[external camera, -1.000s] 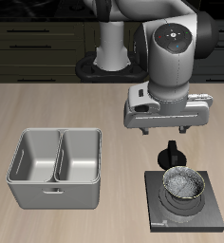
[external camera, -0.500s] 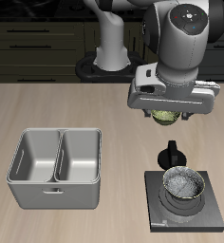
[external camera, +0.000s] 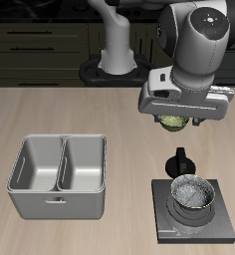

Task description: Place the black bowl on the flat stove and turn on the flat stove

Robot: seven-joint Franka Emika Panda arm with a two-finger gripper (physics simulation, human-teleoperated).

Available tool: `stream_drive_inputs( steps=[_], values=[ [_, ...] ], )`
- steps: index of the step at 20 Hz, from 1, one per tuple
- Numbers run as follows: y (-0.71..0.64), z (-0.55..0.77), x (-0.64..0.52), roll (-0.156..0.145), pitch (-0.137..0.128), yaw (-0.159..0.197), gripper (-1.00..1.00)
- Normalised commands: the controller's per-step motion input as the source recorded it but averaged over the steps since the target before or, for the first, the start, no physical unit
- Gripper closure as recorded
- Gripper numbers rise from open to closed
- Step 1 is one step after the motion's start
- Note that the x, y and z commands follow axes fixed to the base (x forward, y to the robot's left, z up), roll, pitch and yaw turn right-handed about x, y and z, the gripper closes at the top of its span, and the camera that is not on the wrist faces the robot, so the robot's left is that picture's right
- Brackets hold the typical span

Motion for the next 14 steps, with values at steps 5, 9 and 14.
stream_drive_inputs(
  steps=[5,9,14],
  values=[
    [0.19,-0.05,-0.02,0.06,-0.002,0.012,-1.0],
    [0.2,-0.17,0.05,0.023,0.025,0.007,-1.0],
    [0.16,-0.13,-0.04,0.021,0.021,0.015,-1.0]
  ],
)
